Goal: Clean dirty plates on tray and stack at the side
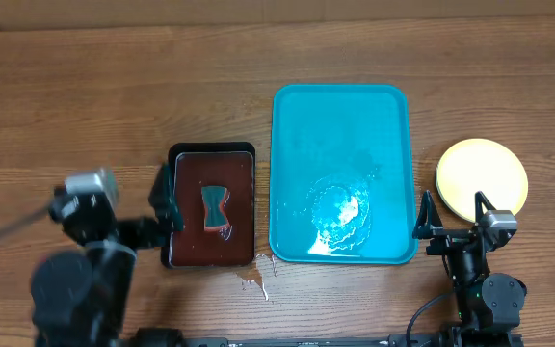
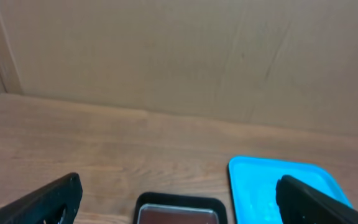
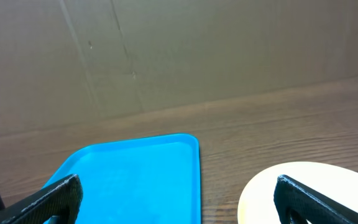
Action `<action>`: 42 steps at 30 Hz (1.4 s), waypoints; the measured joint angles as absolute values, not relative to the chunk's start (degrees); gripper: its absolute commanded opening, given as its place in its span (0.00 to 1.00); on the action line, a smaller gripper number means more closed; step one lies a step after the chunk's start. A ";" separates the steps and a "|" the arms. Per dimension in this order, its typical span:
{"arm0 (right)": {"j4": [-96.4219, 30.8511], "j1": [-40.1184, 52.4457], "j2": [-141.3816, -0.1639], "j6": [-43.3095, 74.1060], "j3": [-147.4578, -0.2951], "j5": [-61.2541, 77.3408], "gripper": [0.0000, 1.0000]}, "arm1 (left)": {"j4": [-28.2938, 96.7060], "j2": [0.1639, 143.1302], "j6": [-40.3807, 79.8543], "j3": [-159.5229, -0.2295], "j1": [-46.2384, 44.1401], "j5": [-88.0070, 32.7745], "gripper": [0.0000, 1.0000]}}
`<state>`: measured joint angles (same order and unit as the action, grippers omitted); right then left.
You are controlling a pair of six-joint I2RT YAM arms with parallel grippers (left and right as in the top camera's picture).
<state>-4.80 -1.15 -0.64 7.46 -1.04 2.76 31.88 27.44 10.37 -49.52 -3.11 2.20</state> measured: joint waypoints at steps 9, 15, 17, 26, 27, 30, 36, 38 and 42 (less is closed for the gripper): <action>-4.84 -1.15 -0.64 7.49 -1.04 2.76 1.00 | 15.73 5.50 10.07 -22.24 -1.39 -0.08 1.00; -4.82 -1.15 -0.64 7.44 -1.04 2.74 1.00 | 4.73 1.10 10.15 -9.08 -1.39 -0.86 1.00; -4.82 -1.15 -0.64 7.46 -1.04 2.76 1.00 | 1.54 1.02 10.37 -5.67 -1.39 -0.93 1.00; -4.80 -1.15 -0.64 7.46 -1.04 2.74 1.00 | 0.82 0.91 12.51 -0.47 -1.39 -1.10 1.00; -4.80 -1.15 -0.64 7.46 -1.04 2.74 1.00 | 1.34 0.91 12.75 -0.47 -1.39 -1.10 1.00; -4.80 -1.15 -0.64 7.46 -1.04 2.76 1.00 | 4.32 0.91 13.21 -0.47 -1.39 -1.08 1.00; -4.82 -1.15 -0.64 7.46 -1.04 2.74 1.00 | 4.34 0.91 13.34 -0.47 -1.39 -1.08 1.00; -4.82 -1.15 -0.64 7.46 -1.04 2.74 1.00 | 4.32 0.91 13.34 -0.47 -1.39 -1.08 1.00; -4.80 -1.15 -0.64 7.49 -1.04 2.76 1.00 | 4.34 0.91 13.34 -0.47 -1.39 -1.08 0.99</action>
